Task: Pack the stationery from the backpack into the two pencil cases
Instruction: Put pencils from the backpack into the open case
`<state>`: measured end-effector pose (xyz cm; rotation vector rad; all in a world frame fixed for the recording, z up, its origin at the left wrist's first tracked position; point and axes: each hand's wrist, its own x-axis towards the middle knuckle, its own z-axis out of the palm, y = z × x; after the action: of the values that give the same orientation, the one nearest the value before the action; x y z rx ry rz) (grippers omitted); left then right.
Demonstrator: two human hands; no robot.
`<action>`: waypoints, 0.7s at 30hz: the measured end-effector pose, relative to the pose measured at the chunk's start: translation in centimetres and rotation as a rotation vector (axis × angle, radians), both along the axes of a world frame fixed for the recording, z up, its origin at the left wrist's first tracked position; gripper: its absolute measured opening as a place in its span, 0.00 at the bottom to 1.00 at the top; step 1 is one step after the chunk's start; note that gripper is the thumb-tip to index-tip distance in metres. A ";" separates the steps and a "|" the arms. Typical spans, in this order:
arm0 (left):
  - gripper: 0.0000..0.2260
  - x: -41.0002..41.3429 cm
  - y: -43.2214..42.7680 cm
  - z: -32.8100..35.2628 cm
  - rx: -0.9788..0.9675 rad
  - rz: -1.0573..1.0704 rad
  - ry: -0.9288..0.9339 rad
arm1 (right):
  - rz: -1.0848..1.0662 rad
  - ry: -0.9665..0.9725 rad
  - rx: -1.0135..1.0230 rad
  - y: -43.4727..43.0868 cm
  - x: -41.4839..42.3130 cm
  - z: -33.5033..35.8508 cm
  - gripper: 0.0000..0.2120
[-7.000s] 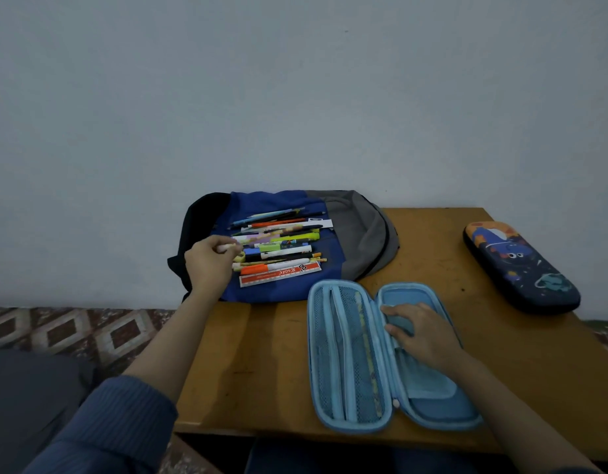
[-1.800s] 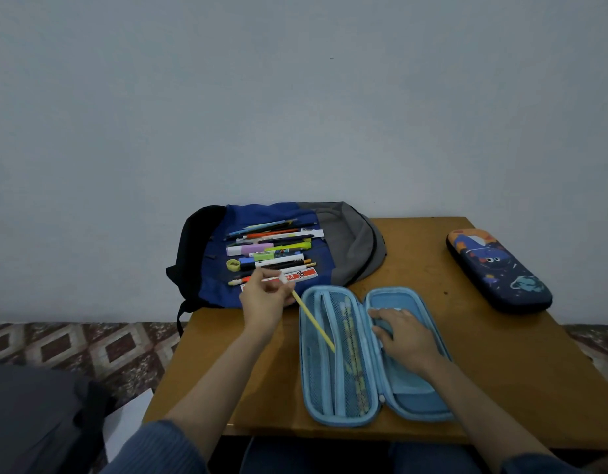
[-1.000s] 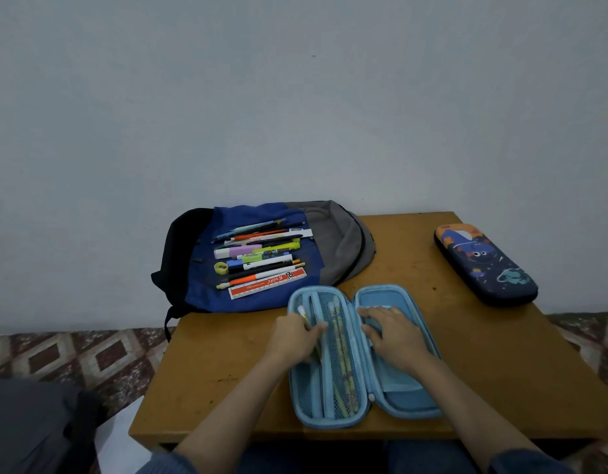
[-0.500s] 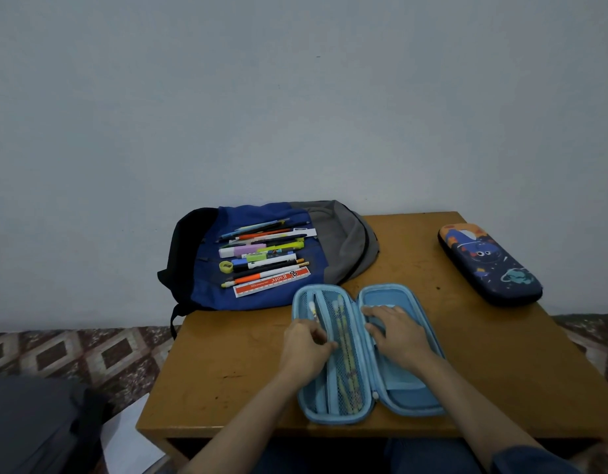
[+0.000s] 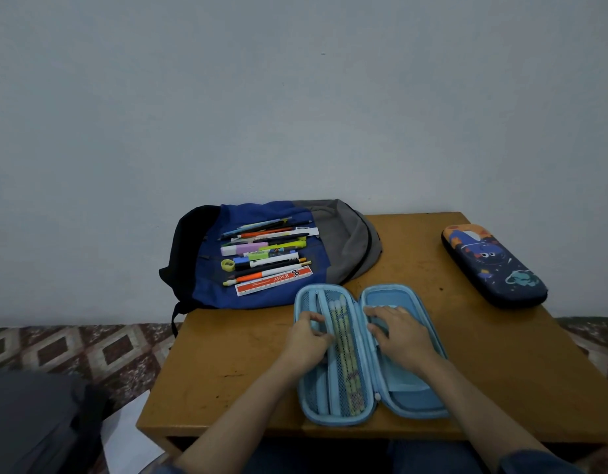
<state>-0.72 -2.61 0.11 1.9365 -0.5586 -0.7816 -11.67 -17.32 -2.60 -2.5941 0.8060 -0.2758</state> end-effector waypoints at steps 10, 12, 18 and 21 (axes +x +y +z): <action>0.04 8.2 2.3 1.3 0.027 0.202 -0.528 | -0.013 -0.027 -0.021 -0.1 0.0 -0.1 0.17; 0.07 10.2 3.0 1.3 0.082 0.241 -0.635 | -0.015 -0.055 -0.020 -0.1 -0.1 -0.4 0.16; 0.12 15.4 4.2 0.8 0.198 0.280 -0.755 | -0.013 -0.095 -0.025 -0.1 0.1 -0.8 0.16; 0.19 16.4 4.0 0.6 0.254 0.232 -0.748 | -0.018 -0.094 -0.042 -0.1 0.0 -0.8 0.16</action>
<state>15.69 1.40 0.68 2.4697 -0.6715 0.0534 -11.68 -17.40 -3.43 -2.5919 0.7987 -0.4215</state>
